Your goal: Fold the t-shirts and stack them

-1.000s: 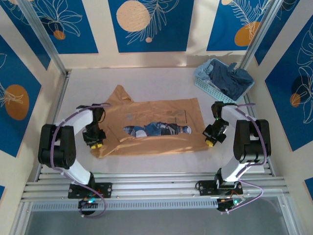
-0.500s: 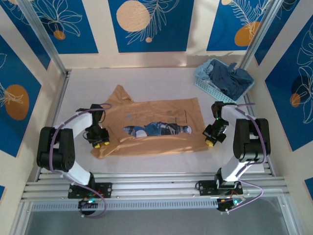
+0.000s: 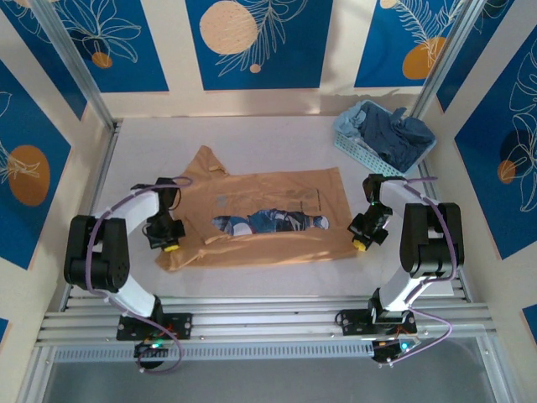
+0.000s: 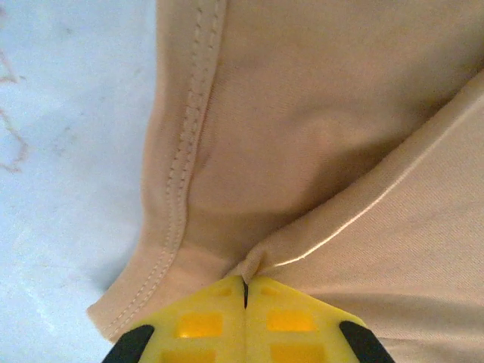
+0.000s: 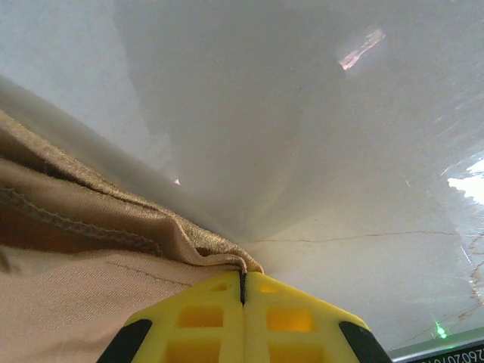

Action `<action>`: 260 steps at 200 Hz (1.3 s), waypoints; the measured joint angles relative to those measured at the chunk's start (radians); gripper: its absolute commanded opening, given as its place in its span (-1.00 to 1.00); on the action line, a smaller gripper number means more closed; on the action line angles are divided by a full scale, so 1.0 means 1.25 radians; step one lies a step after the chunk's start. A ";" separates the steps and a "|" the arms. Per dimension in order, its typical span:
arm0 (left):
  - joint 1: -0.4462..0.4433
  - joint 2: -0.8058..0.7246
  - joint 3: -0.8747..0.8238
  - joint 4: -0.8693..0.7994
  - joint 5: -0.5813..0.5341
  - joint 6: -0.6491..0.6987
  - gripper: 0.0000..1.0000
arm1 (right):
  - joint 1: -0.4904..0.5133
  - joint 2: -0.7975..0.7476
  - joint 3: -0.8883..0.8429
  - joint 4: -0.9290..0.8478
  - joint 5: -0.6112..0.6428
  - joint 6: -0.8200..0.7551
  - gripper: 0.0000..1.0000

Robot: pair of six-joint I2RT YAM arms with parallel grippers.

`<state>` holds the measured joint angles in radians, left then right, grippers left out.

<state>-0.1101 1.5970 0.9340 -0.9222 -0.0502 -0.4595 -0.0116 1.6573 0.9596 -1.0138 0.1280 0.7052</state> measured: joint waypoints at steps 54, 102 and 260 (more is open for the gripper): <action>0.000 0.020 0.088 -0.055 -0.054 0.041 -1.00 | -0.002 0.003 0.001 0.000 0.001 -0.001 -1.00; -0.009 0.101 0.128 -0.064 -0.088 0.093 -1.00 | -0.002 0.017 0.004 0.002 0.001 -0.006 -1.00; -0.077 -0.031 0.112 -0.047 -0.189 0.045 0.10 | -0.002 0.022 0.013 0.005 0.006 -0.012 -1.00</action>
<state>-0.2062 1.5589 1.0737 -0.9810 -0.2867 -0.4034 -0.0147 1.6848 0.9752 -1.0077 0.1356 0.6907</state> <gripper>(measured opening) 0.559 0.066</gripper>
